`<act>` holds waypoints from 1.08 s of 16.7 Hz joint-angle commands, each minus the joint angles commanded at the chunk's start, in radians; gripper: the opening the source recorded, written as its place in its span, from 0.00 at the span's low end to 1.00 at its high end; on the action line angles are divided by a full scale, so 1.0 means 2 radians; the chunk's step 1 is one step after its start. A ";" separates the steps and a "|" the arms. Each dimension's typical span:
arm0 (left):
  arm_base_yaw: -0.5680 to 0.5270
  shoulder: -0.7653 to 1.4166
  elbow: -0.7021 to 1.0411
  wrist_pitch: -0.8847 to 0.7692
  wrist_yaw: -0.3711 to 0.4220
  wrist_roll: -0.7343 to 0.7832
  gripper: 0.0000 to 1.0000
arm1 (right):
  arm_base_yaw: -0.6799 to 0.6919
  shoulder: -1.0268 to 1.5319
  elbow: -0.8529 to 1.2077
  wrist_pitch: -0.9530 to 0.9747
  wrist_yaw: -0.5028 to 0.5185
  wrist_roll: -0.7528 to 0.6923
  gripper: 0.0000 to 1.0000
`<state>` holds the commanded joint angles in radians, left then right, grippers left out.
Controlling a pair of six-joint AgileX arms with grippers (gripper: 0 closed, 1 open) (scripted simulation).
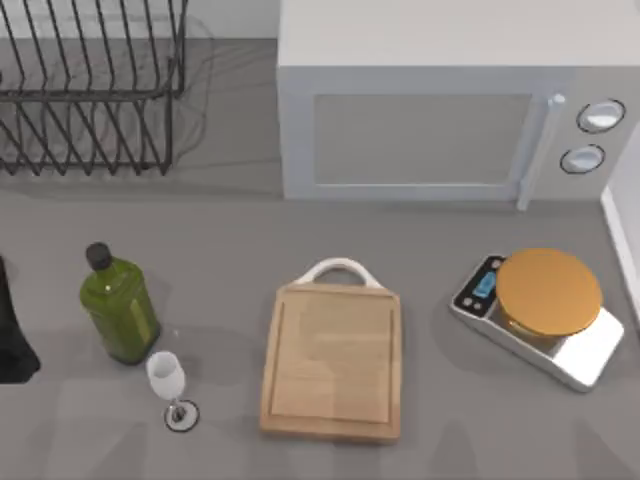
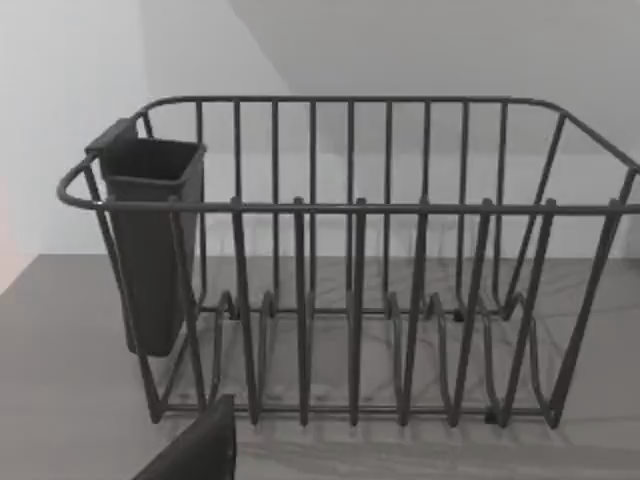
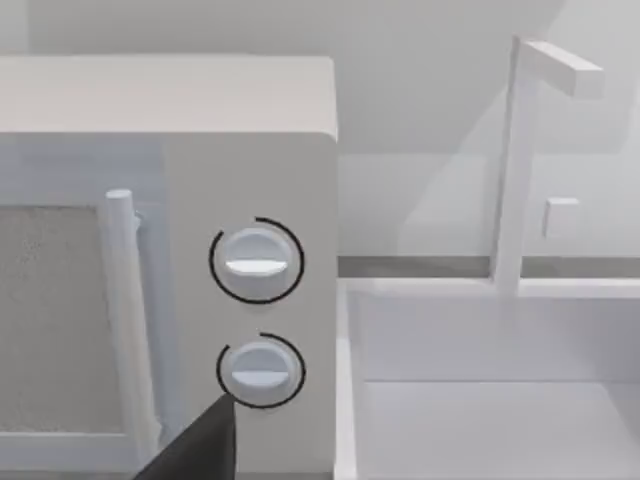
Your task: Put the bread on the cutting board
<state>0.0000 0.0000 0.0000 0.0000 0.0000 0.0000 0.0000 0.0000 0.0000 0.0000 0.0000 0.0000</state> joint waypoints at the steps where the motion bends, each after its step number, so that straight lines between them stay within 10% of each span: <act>1: 0.000 0.000 0.000 0.000 0.000 0.000 1.00 | 0.000 0.000 0.000 0.000 0.000 0.000 1.00; 8: 0.014 0.110 0.102 -0.068 -0.001 0.058 1.00 | 0.000 0.000 0.000 0.000 0.000 0.000 1.00; 18: 0.062 0.624 0.463 -0.327 0.001 0.270 1.00 | 0.000 0.000 0.000 0.000 0.000 0.000 1.00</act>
<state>0.1249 1.2470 0.9252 -0.6542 0.0017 0.5400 0.0000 0.0000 0.0000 0.0000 0.0000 0.0000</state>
